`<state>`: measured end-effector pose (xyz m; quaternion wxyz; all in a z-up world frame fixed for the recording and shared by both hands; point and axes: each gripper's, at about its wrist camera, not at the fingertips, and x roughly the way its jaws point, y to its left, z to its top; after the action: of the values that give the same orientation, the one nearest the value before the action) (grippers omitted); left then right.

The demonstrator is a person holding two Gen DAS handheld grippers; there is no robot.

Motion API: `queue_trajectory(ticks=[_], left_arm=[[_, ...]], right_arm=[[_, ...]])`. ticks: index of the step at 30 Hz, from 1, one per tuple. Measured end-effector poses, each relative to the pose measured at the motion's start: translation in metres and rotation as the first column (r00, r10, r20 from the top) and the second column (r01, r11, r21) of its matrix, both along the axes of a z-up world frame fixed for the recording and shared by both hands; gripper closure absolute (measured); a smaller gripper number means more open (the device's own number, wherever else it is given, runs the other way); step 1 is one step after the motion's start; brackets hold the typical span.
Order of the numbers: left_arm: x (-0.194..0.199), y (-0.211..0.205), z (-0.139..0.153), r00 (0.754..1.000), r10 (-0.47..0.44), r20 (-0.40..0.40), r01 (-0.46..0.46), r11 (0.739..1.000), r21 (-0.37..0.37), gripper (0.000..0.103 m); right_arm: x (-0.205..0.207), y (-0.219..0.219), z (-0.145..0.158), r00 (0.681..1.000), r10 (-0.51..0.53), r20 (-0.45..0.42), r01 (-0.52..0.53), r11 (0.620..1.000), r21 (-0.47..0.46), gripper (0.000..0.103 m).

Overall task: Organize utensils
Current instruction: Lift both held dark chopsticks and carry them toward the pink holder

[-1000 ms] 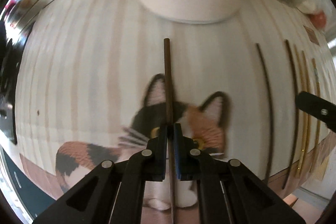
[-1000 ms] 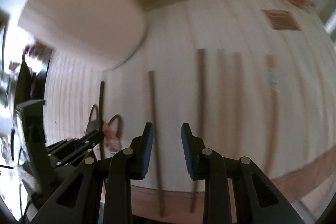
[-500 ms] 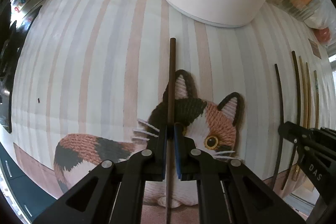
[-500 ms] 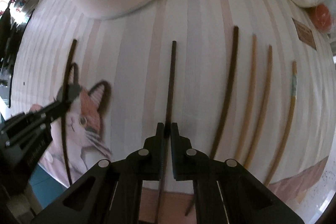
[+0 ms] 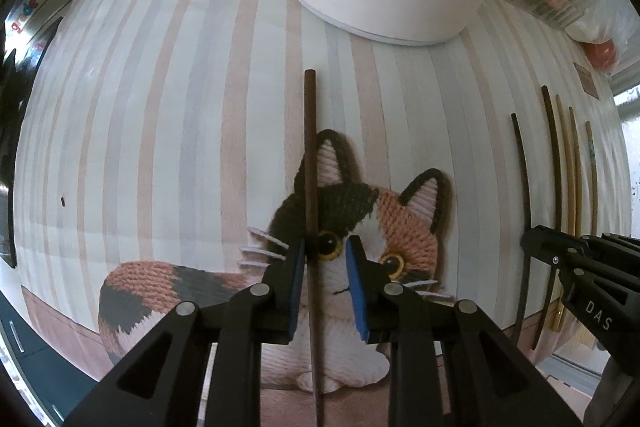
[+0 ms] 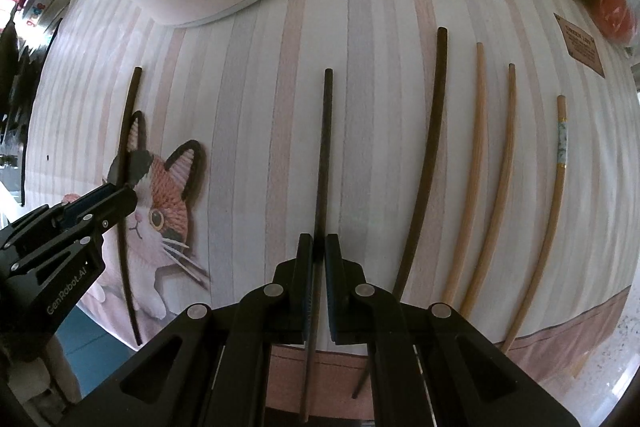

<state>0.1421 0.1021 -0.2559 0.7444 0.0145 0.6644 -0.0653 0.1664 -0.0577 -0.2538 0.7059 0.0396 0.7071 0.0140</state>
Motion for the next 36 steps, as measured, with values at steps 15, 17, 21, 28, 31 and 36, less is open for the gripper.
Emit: queue_trajectory(ticks=[15, 17, 21, 28, 31, 36], left_arm=[[0.001, -0.008, -0.004, 1.000, -0.002, 0.017, 0.001, 0.999, 0.037, 0.099], [0.002, -0.007, -0.004, 1.000, -0.001, 0.021, 0.000, 0.999, 0.040, 0.099], [0.002, -0.006, -0.005, 1.000, 0.009, 0.026, -0.010, 0.999, 0.037, 0.099], [-0.001, 0.010, 0.001, 0.999, 0.018, 0.034, -0.019, 0.999, 0.034, 0.099], [-0.001, 0.020, 0.012, 0.999, 0.026, 0.048, -0.027, 0.999, 0.018, 0.099], [-0.002, 0.034, 0.040, 0.995, 0.034, 0.092, -0.033, 0.999, -0.017, 0.099]], right_arm=[[-0.001, 0.012, -0.009, 1.000, -0.001, 0.017, 0.001, 1.000, -0.030, 0.097], [-0.001, 0.015, -0.010, 1.000, -0.003, 0.026, 0.004, 0.999, -0.036, 0.097], [-0.003, 0.021, -0.010, 0.999, -0.003, 0.046, 0.006, 0.999, -0.053, 0.097], [-0.007, 0.019, -0.009, 0.997, -0.039, 0.063, 0.040, 0.999, -0.012, 0.098], [-0.010, 0.013, -0.007, 0.994, -0.075, 0.080, 0.072, 0.997, 0.043, 0.098], [-0.014, 0.009, 0.013, 0.982, -0.118, 0.147, 0.100, 0.987, 0.123, 0.098]])
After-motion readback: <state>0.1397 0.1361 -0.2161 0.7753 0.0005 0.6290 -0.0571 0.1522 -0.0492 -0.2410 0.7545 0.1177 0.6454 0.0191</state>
